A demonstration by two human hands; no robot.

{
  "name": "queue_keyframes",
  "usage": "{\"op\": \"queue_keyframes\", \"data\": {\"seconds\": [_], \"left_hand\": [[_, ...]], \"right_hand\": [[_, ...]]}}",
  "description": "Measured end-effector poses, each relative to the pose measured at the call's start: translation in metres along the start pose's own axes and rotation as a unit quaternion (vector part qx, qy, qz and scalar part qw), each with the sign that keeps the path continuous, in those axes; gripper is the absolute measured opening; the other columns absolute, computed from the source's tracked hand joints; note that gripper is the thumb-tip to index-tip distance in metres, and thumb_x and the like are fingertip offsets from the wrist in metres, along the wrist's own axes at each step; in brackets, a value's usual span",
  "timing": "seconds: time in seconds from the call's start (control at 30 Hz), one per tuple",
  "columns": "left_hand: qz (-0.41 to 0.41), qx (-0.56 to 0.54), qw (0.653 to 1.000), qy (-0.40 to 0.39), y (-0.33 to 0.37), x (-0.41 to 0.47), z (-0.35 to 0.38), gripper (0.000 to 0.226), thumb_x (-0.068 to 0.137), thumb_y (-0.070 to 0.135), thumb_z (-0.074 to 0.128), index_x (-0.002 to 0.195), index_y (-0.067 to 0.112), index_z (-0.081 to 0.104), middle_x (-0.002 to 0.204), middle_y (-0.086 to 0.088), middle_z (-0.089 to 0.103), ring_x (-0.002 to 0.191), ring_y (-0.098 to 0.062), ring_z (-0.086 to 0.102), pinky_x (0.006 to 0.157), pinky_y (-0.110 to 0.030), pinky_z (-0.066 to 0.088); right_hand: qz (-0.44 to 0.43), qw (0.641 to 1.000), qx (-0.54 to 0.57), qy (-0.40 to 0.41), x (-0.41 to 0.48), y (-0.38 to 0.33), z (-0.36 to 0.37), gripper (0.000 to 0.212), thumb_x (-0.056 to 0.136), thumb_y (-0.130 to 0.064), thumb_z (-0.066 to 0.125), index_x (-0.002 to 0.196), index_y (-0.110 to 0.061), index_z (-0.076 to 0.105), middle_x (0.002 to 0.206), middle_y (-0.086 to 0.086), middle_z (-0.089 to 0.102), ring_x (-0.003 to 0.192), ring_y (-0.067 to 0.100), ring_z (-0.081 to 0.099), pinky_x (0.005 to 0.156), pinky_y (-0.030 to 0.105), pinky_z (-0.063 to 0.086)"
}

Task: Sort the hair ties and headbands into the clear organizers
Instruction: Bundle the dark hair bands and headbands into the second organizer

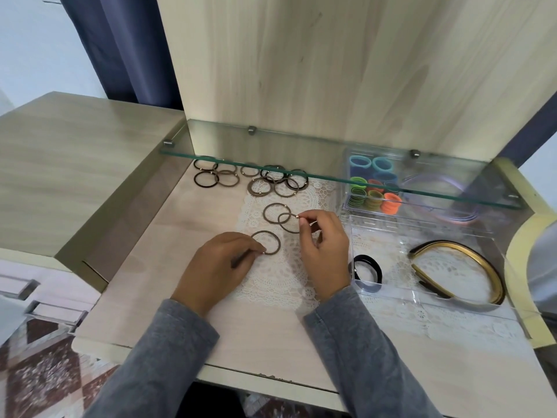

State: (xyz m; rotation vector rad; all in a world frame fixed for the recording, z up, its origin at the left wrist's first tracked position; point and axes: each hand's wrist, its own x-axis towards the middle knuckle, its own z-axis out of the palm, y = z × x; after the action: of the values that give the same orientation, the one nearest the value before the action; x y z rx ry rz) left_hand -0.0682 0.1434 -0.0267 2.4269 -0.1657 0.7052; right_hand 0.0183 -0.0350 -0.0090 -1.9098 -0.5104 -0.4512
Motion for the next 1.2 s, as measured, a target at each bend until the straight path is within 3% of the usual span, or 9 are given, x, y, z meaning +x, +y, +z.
{"op": "queue_keyframes", "data": {"seconds": [0.1,0.2,0.3,0.5,0.67,0.8,0.9,1.0,1.2], "left_hand": [[-0.010,-0.010,1.000,-0.007,0.000,0.001,0.000,0.015,0.085,0.007,0.076,0.093,0.020,0.075,0.098,0.014,0.070,0.094,-0.008,0.066,0.082,-0.036,0.056],[-0.008,-0.017,1.000,-0.014,0.001,0.002,-0.001,0.016,0.083,0.007,0.075,0.092,0.020,0.075,0.102,0.011,0.066,0.098,-0.007,0.062,0.089,-0.027,0.051],[-0.006,-0.035,0.999,-0.026,0.003,0.003,-0.004,0.010,0.084,0.020,0.069,0.089,0.022,0.076,0.102,0.010,0.063,0.097,-0.007,0.062,0.089,-0.022,0.047],[-0.026,-0.070,0.996,-0.044,0.002,0.003,-0.004,0.014,0.080,0.025,0.065,0.087,0.024,0.077,0.096,0.013,0.065,0.092,-0.008,0.065,0.083,-0.030,0.052],[-0.029,-0.044,0.999,-0.006,0.000,0.005,-0.004,0.010,0.077,0.021,0.067,0.085,0.022,0.073,0.094,0.012,0.064,0.089,-0.010,0.065,0.081,-0.039,0.052],[-0.091,0.009,0.995,0.037,-0.006,0.003,-0.003,0.014,0.079,0.026,0.056,0.089,0.028,0.065,0.095,0.015,0.061,0.091,-0.016,0.062,0.083,-0.049,0.050],[-0.127,0.066,0.989,0.046,-0.006,0.001,-0.001,0.024,0.082,0.033,0.053,0.101,0.028,0.066,0.108,0.010,0.062,0.103,-0.019,0.062,0.092,-0.049,0.049],[-0.177,0.160,0.971,0.029,-0.004,0.000,0.004,0.036,0.085,0.037,0.050,0.116,0.028,0.065,0.131,0.002,0.060,0.123,-0.023,0.054,0.106,-0.046,0.038],[-0.245,0.211,0.945,-0.049,-0.005,0.000,0.005,0.057,0.089,0.044,0.035,0.142,0.029,0.052,0.159,-0.004,0.036,0.146,-0.030,0.031,0.119,-0.049,0.019]], "right_hand": [[-0.022,1.000,0.000,-0.022,0.000,0.001,0.000,0.006,0.091,-0.005,0.061,0.093,-0.009,0.065,0.092,-0.002,0.059,0.087,0.004,0.055,0.078,0.015,0.044],[-0.035,0.998,0.002,-0.043,0.000,0.003,0.001,0.005,0.090,-0.007,0.062,0.092,-0.011,0.066,0.092,-0.003,0.060,0.090,0.011,0.056,0.080,0.023,0.047],[-0.053,0.997,-0.001,-0.049,-0.001,0.004,0.003,0.005,0.089,-0.009,0.063,0.092,-0.011,0.067,0.093,-0.003,0.059,0.093,0.016,0.055,0.083,0.030,0.047],[-0.104,0.992,-0.015,-0.067,-0.004,-0.002,0.003,0.004,0.086,-0.010,0.066,0.089,-0.010,0.068,0.091,-0.002,0.056,0.091,0.017,0.052,0.083,0.021,0.040],[-0.158,0.983,-0.057,-0.077,-0.007,-0.005,0.004,0.003,0.085,-0.009,0.067,0.089,-0.009,0.068,0.090,0.000,0.058,0.087,0.017,0.052,0.077,0.031,0.044],[-0.209,0.963,-0.130,-0.107,-0.012,-0.008,0.005,0.004,0.085,-0.012,0.066,0.086,-0.008,0.066,0.090,0.001,0.059,0.084,0.018,0.052,0.072,0.036,0.046],[-0.245,0.946,-0.175,-0.116,-0.016,-0.011,0.005,0.005,0.083,-0.016,0.065,0.082,-0.011,0.065,0.089,0.000,0.060,0.082,0.018,0.052,0.070,0.035,0.045],[-0.251,0.939,-0.198,-0.125,-0.018,-0.012,0.005,0.006,0.083,-0.019,0.064,0.081,-0.013,0.065,0.088,-0.002,0.060,0.083,0.018,0.053,0.070,0.034,0.044],[-0.209,0.946,-0.199,-0.147,-0.018,-0.011,0.005,0.005,0.080,-0.022,0.066,0.082,-0.017,0.065,0.089,-0.007,0.059,0.087,0.014,0.050,0.074,0.030,0.041]]}}
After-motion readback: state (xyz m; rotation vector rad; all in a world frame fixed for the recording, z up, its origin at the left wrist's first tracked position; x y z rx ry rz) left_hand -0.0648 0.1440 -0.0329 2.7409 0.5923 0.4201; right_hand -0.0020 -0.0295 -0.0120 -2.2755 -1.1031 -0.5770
